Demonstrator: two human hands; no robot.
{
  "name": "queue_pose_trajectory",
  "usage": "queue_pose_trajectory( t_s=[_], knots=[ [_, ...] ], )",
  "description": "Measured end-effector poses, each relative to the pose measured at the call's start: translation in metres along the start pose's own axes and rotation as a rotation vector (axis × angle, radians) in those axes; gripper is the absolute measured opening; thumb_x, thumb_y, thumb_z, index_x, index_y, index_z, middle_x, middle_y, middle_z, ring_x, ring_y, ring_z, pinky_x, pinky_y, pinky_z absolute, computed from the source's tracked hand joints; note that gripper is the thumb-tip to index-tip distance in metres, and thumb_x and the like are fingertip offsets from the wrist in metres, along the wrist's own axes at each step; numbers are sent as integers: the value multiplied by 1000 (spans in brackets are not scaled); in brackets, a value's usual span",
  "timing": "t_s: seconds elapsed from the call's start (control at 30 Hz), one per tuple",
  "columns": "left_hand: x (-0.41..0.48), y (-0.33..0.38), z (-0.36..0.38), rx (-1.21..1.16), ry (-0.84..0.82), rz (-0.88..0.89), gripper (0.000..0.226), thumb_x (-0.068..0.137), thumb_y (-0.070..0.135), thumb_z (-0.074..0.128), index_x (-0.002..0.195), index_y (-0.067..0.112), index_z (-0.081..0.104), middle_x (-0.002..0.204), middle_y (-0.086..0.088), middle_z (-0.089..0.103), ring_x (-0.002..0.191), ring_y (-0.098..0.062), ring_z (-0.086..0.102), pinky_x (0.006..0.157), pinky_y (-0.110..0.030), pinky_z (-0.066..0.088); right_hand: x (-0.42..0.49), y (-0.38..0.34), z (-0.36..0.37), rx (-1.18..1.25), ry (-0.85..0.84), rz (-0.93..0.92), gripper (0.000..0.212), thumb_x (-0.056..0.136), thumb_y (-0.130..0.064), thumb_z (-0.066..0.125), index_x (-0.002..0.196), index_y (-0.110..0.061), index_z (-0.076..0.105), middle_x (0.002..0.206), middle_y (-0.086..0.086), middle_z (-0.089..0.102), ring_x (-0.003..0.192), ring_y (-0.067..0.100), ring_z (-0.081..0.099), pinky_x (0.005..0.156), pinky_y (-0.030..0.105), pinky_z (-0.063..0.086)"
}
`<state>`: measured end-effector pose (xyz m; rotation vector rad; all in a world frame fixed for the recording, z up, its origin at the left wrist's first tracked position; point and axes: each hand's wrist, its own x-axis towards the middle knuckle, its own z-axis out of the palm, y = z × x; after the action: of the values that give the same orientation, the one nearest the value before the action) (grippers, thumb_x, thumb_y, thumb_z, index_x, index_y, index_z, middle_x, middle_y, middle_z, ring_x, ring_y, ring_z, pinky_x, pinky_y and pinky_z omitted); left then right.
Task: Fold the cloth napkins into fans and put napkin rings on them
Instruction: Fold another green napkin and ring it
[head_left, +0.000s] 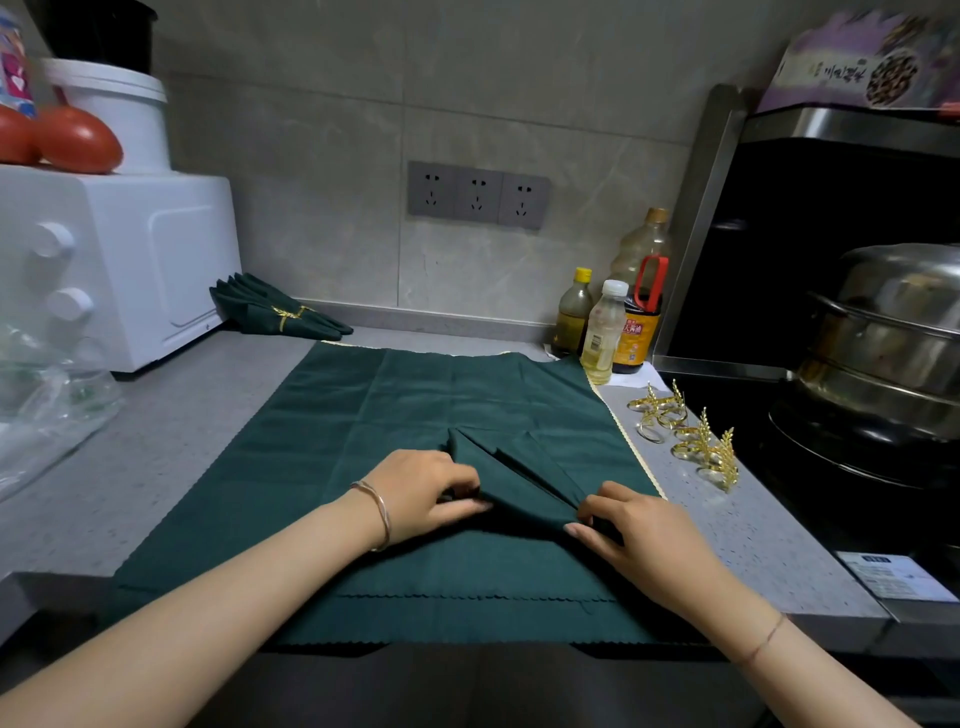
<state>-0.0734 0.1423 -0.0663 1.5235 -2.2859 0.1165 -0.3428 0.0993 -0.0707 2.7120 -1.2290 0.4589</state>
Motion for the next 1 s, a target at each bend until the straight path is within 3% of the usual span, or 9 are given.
queue_pose_trajectory(
  t_s=[0.13, 0.23, 0.33, 0.4, 0.53, 0.63, 0.77, 1.0],
  knots=[
    [17, -3, 7, -266, 26, -224, 25, 89, 50, 58, 77, 29, 58, 74, 13, 62, 75, -11, 60, 76, -28, 48, 10, 3, -1, 78, 1, 68, 32, 90, -53, 50, 78, -25, 61, 78, -8, 53, 70, 11, 54, 61, 29, 42],
    [30, -6, 15, -373, 35, -343, 23, 88, 39, 63, 70, 34, 51, 66, 12, 60, 62, -7, 54, 74, -33, 49, 16, 3, -1, 90, 6, 116, 30, 88, -50, 56, 73, -24, 55, 74, -8, 53, 70, 10, 51, 62, 28, 41],
    [36, -7, 24, -416, 80, -395, 18, 87, 31, 65, 79, 34, 50, 67, 12, 56, 61, -6, 49, 76, -37, 50, 19, 1, 1, 145, 46, 145, 24, 85, -47, 63, 85, -24, 57, 77, -10, 58, 75, 11, 55, 64, 27, 41],
    [37, -7, 28, -387, 130, -380, 16, 87, 28, 65, 97, 33, 53, 79, 14, 53, 72, -7, 52, 81, -37, 49, 19, 1, 1, 165, 44, 141, 24, 86, -45, 63, 103, -29, 60, 80, -14, 55, 80, 10, 57, 63, 23, 38],
    [37, -2, 28, -248, 164, -287, 43, 94, 37, 52, 136, 29, 46, 127, 9, 52, 118, -12, 47, 103, -31, 37, 21, -1, 4, 117, -32, 110, 35, 91, -45, 55, 125, -34, 58, 89, -11, 42, 92, 14, 58, 70, 25, 39],
    [39, 6, 28, -99, 21, -210, 57, 93, 51, 27, 147, 33, 29, 152, 6, 32, 139, -15, 29, 114, -27, 18, 22, -1, 7, 124, -51, 115, 36, 92, -44, 54, 126, -33, 59, 90, -9, 40, 90, 16, 58, 72, 26, 41],
    [44, 7, 34, 65, -232, -251, 49, 103, 43, 20, 150, 38, 8, 160, 7, 2, 148, -18, 3, 118, -35, -1, 23, 0, 8, 153, -52, 123, 34, 92, -42, 55, 124, -32, 61, 89, -8, 41, 87, 15, 57, 72, 26, 42],
    [49, 1, 40, 8, -392, -309, 47, 105, 37, 13, 150, 40, 3, 160, 7, -2, 148, -19, -6, 118, -39, -5, 20, 1, 12, 139, 7, 85, 31, 93, -38, 53, 120, -27, 63, 97, -5, 51, 88, 16, 58, 72, 28, 45]
  ],
)
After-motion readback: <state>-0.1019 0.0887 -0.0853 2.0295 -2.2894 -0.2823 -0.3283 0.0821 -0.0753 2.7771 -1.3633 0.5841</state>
